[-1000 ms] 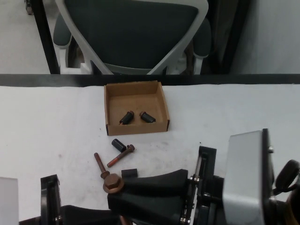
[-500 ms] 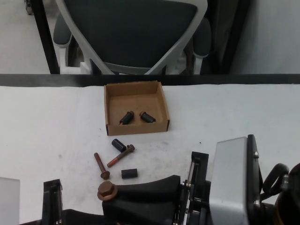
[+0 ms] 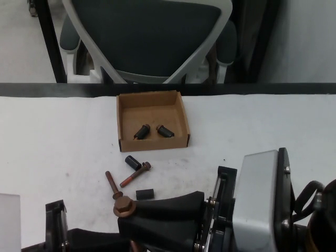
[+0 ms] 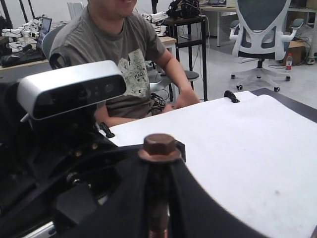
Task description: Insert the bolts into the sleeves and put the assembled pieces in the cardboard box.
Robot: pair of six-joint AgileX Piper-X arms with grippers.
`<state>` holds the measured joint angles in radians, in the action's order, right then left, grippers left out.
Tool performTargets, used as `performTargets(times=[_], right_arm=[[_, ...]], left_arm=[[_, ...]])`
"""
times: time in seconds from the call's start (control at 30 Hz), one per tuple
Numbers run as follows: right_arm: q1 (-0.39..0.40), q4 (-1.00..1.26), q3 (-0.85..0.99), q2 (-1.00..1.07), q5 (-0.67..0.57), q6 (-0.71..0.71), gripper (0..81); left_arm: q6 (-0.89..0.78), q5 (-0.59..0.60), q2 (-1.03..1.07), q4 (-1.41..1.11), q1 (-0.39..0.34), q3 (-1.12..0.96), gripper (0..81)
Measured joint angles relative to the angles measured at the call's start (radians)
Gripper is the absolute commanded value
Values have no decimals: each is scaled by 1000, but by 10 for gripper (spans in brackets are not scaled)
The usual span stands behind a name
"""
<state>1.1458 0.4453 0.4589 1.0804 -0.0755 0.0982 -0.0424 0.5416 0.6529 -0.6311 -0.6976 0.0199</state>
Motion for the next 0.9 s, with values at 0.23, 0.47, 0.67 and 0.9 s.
performTargets(times=[0.23,0.47,0.67,0.9], right_arm=[[0,-76,0,-44,5,-15,2],[0,-140,2,-85,3,-18,2],[0,-160,2,-85,-4,-4,102],[0,-230,2,-90,2,60,561]], left_arm=[[-7,-18,0,-23,0,0,8],[-45,-23,0,-91,-1,0,8],[-56,-20,0,-89,-3,0,8],[-61,-33,0,-102,-3,0,8]])
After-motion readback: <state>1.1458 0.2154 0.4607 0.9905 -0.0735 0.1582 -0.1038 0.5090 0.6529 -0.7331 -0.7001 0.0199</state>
